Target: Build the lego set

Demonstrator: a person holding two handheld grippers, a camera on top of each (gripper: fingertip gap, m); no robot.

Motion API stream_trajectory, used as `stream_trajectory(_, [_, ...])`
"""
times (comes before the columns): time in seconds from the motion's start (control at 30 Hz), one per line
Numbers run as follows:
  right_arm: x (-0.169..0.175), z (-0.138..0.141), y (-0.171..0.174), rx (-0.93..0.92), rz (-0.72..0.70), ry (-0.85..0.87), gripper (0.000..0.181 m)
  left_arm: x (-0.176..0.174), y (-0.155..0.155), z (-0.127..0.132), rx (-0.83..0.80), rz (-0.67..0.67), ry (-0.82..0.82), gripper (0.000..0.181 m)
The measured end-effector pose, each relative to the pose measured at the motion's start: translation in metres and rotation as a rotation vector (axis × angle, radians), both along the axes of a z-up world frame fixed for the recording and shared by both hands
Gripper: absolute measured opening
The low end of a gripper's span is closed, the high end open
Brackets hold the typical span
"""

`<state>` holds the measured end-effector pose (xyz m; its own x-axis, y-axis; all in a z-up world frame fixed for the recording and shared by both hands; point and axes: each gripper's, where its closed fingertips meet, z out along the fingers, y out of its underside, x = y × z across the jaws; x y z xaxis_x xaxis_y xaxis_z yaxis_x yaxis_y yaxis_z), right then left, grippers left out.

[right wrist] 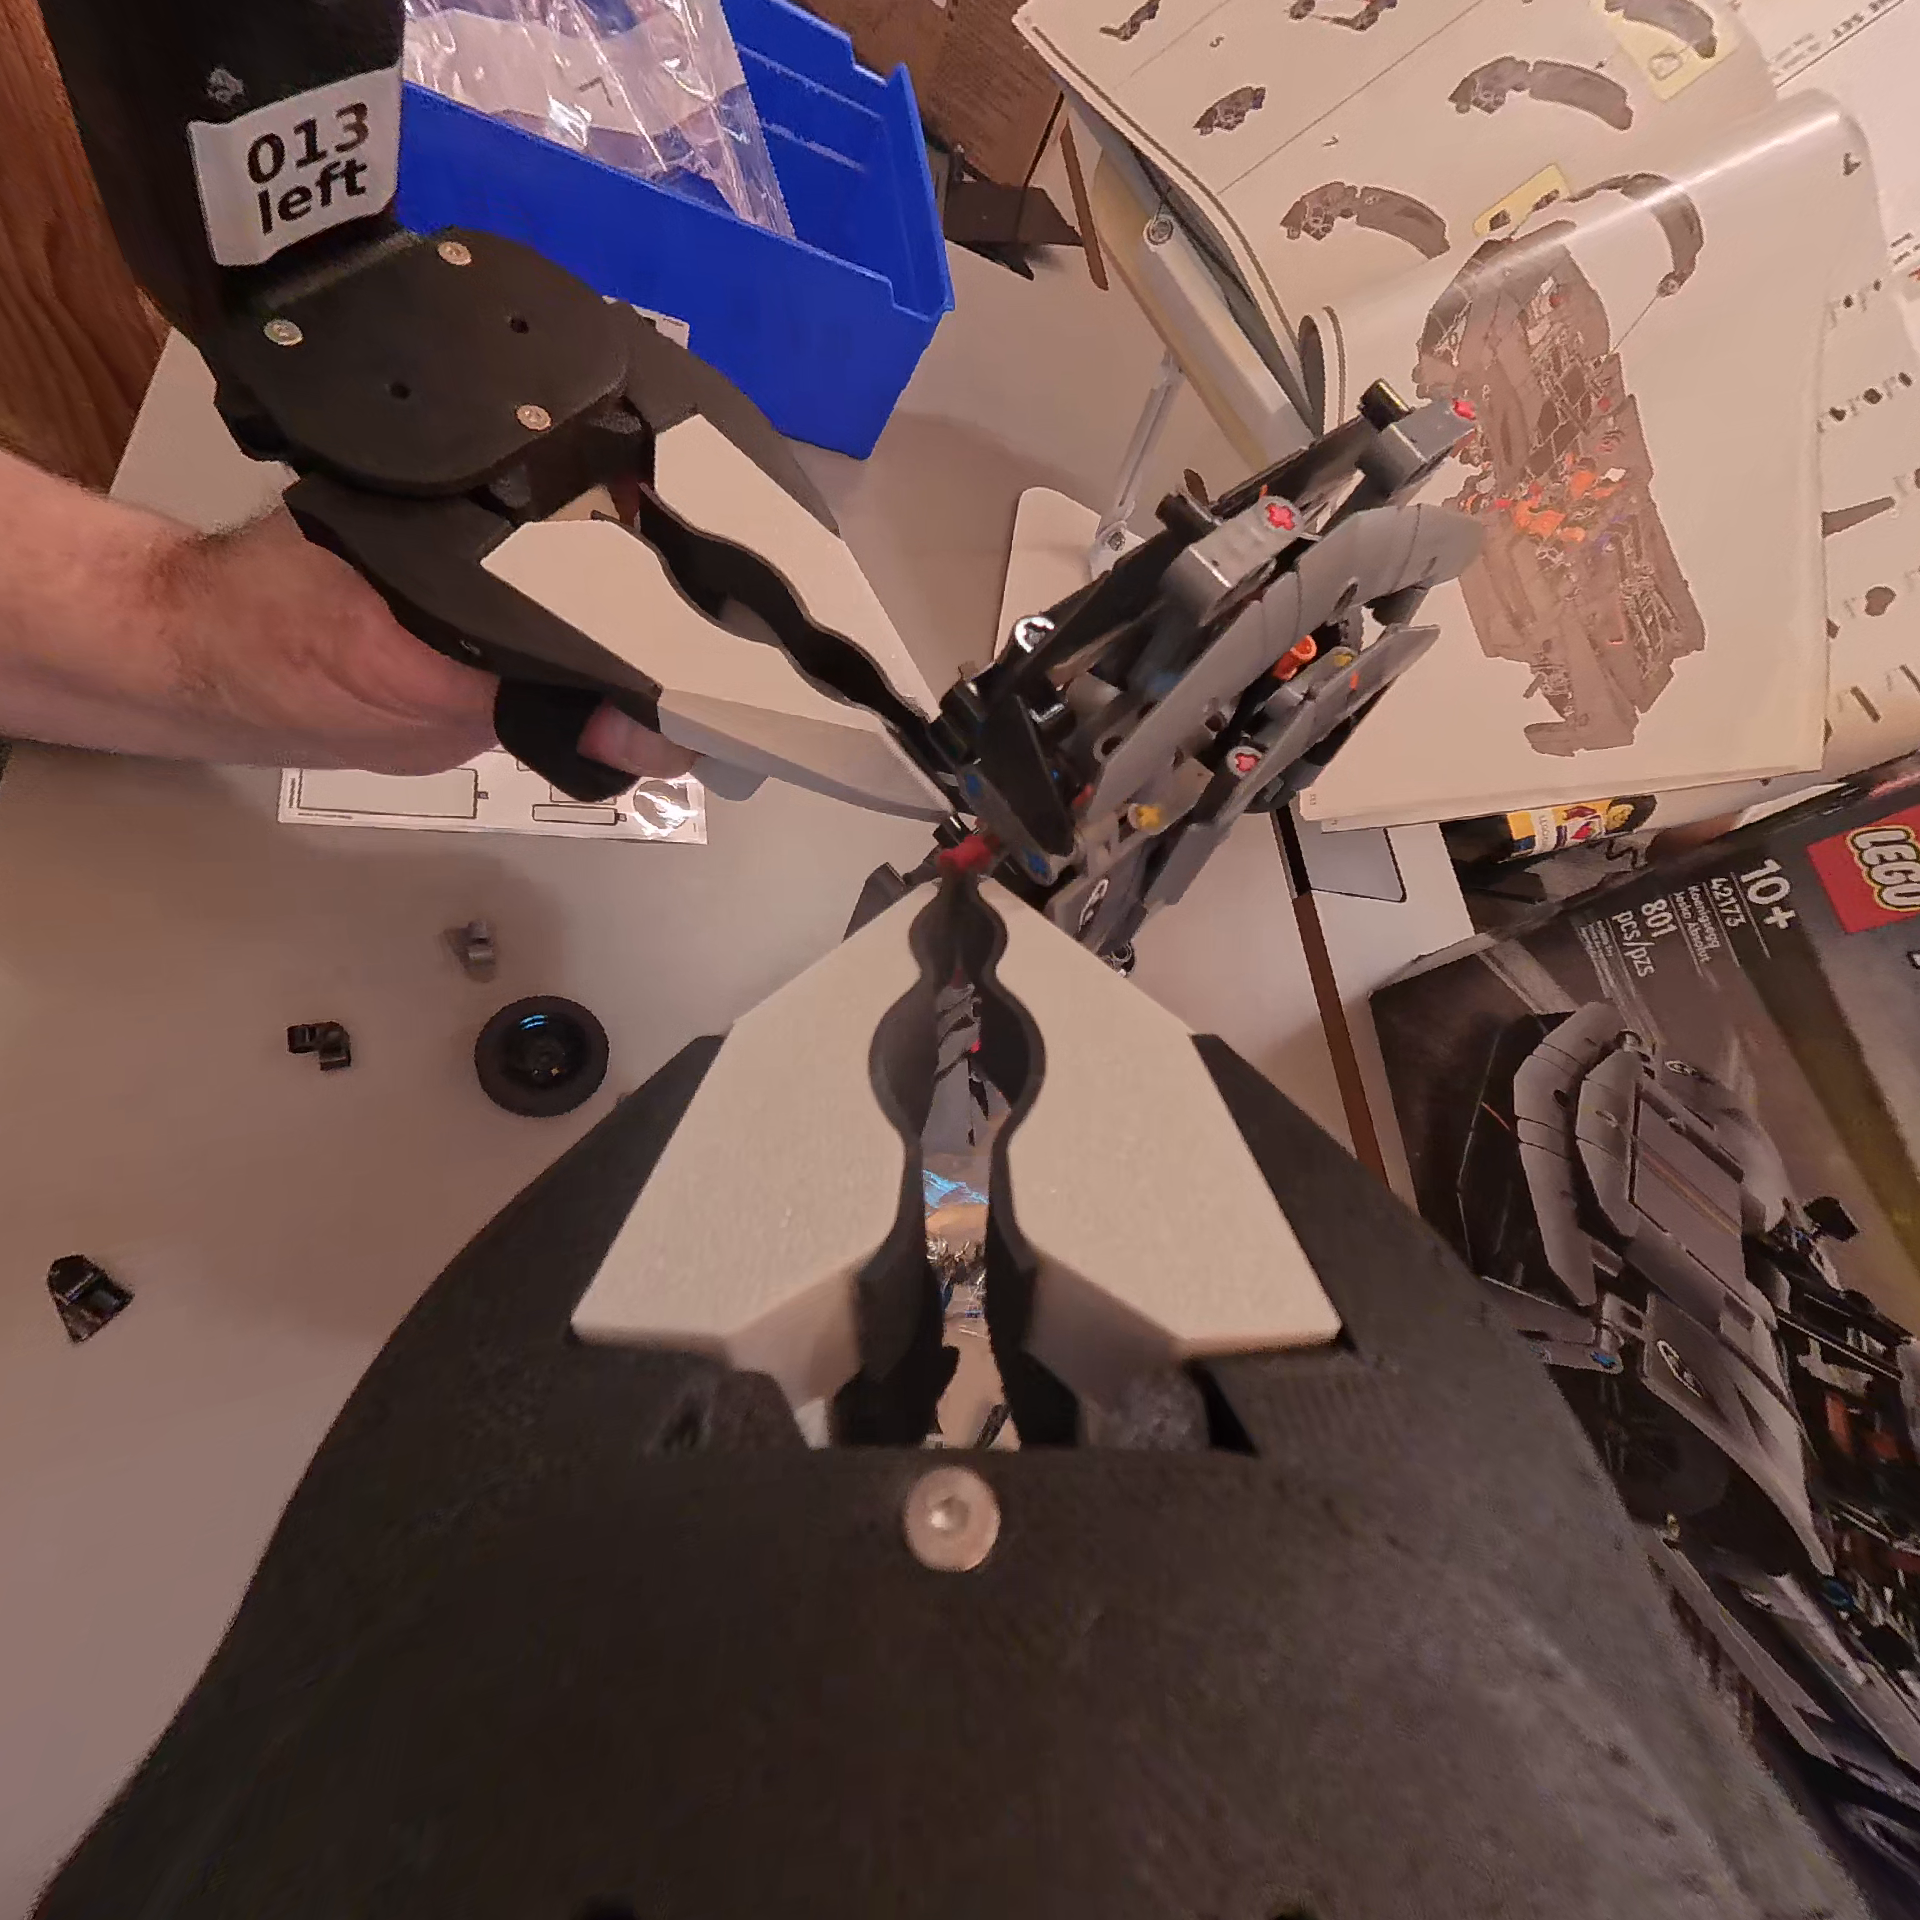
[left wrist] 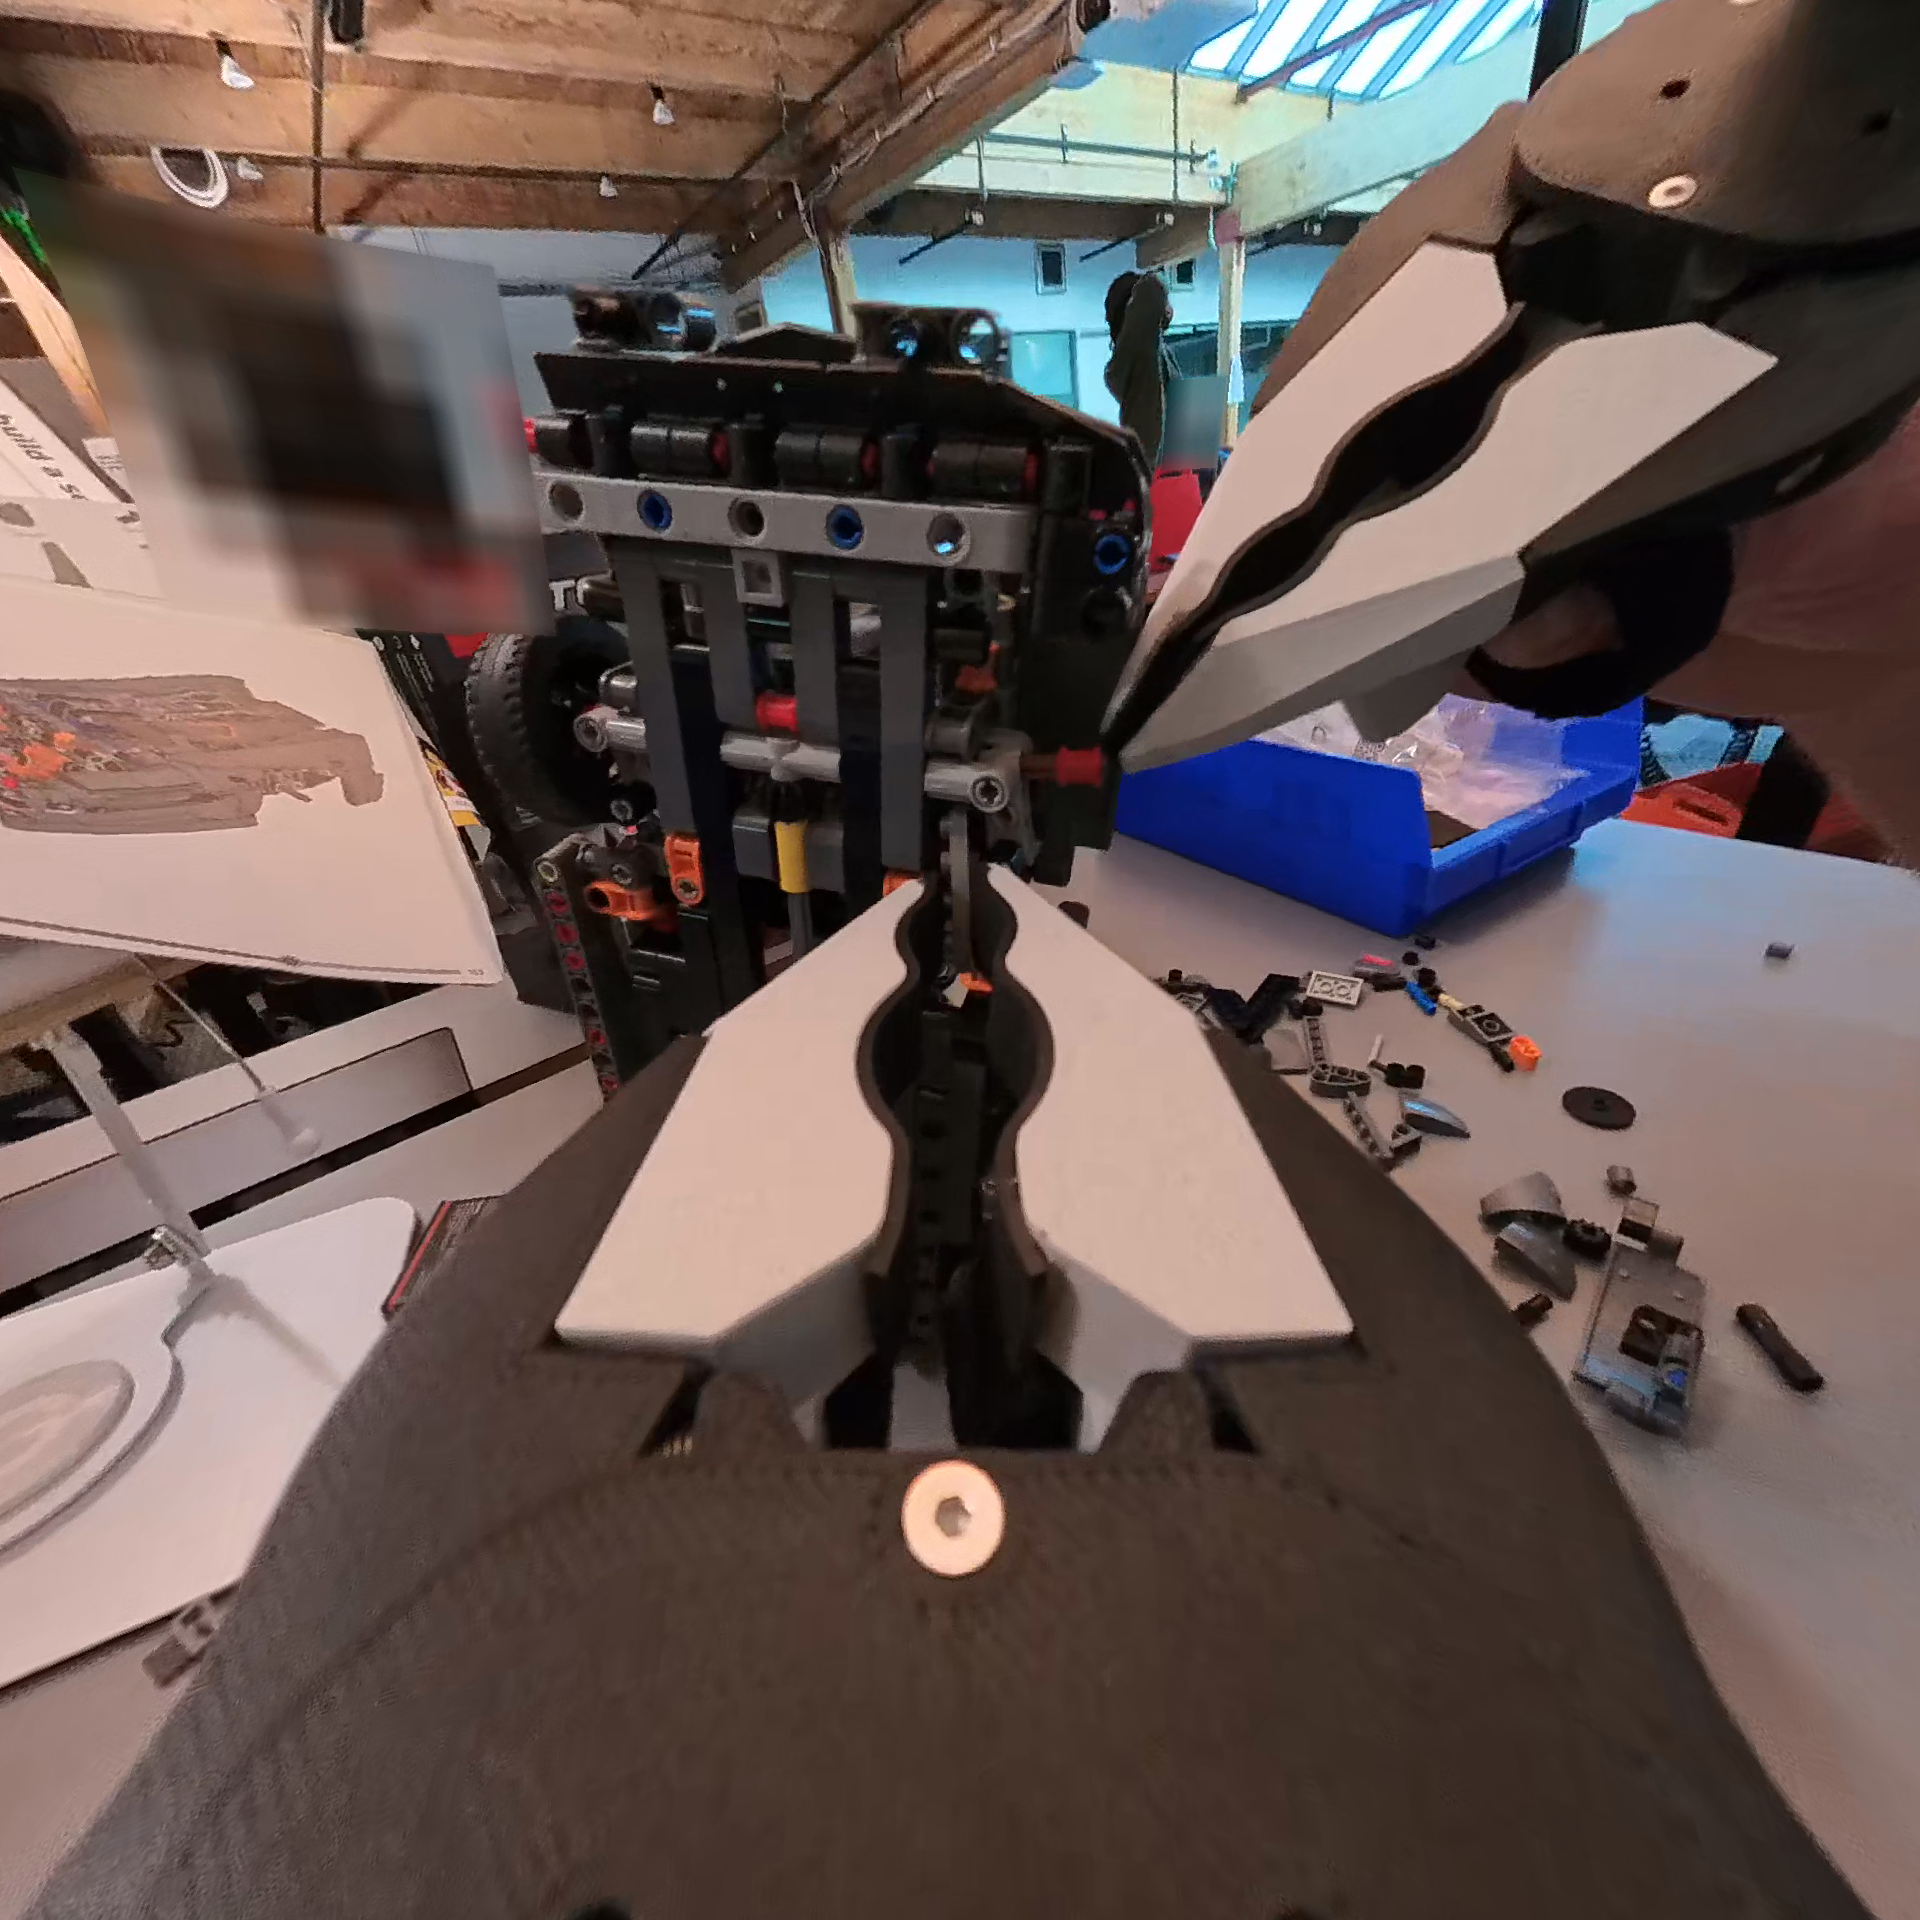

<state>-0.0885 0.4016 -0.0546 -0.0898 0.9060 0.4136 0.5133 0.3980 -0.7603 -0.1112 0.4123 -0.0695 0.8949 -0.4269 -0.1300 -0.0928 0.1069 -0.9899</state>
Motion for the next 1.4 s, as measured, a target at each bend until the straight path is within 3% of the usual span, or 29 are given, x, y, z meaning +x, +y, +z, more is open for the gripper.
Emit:
stream_trajectory(0.17, [-0.001, 0.000, 0.001, 0.038, -0.007, -0.015, 0.000, -0.001, 0.001, 0.001, 0.000, -0.017, -0.062, 0.002])
stream_trajectory(0.77, [0.019, 0.010, -0.003, 0.081, -0.016, -0.048, 0.000, 0.010, -0.001, 0.003, 0.100, -0.114, -0.019, 0.002])
stream_trajectory(0.9, [0.030, 0.012, 0.005, 0.158, -0.061, -0.071, 0.014, 0.010, -0.001, 0.003, 0.101, -0.123, -0.032, 0.003])
stream_trajectory(1.07, [0.019, 0.011, 0.011, 0.123, 0.047, 0.014, 0.030, 0.009, -0.002, 0.004, 0.107, -0.143, -0.044, 0.002])
stream_trajectory(1.4, [0.008, 0.008, 0.021, 0.003, 0.141, 0.116, 0.026, 0.009, -0.001, 0.005, 0.120, -0.183, -0.070, 0.002])
